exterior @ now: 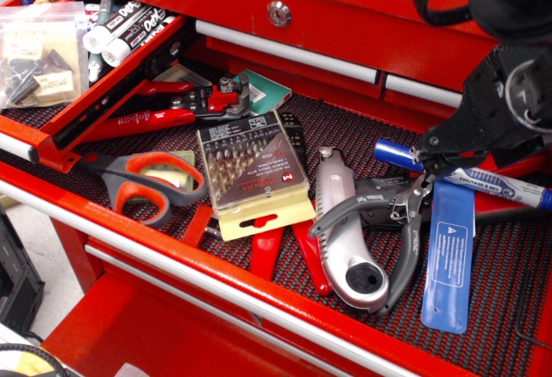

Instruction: Pick up blue pen and put into drawer

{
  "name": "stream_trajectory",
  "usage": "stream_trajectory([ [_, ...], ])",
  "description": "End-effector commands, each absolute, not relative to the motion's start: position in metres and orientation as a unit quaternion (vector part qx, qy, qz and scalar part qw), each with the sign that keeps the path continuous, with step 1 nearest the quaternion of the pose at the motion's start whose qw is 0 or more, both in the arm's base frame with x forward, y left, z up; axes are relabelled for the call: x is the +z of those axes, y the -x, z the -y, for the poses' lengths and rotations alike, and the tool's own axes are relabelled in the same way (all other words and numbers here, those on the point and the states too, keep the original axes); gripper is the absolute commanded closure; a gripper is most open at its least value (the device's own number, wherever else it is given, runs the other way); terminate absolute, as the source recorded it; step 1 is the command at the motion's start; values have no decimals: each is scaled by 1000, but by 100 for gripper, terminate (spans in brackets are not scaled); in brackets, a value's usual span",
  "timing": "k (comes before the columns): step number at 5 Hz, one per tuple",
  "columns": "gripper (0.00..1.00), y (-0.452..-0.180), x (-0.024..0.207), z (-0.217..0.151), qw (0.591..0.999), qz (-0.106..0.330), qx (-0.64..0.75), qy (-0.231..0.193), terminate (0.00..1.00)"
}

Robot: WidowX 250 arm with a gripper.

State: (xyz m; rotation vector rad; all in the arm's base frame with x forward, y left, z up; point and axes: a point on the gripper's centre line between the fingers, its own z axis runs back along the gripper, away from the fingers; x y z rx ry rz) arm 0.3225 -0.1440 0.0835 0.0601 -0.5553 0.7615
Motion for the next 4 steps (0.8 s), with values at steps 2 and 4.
stream_trajectory([
  [2, 0, -338, 67, 143, 891, 262, 370, 28, 0],
  [4, 100, -325, 58, 145, 904, 211, 372, 20, 0],
])
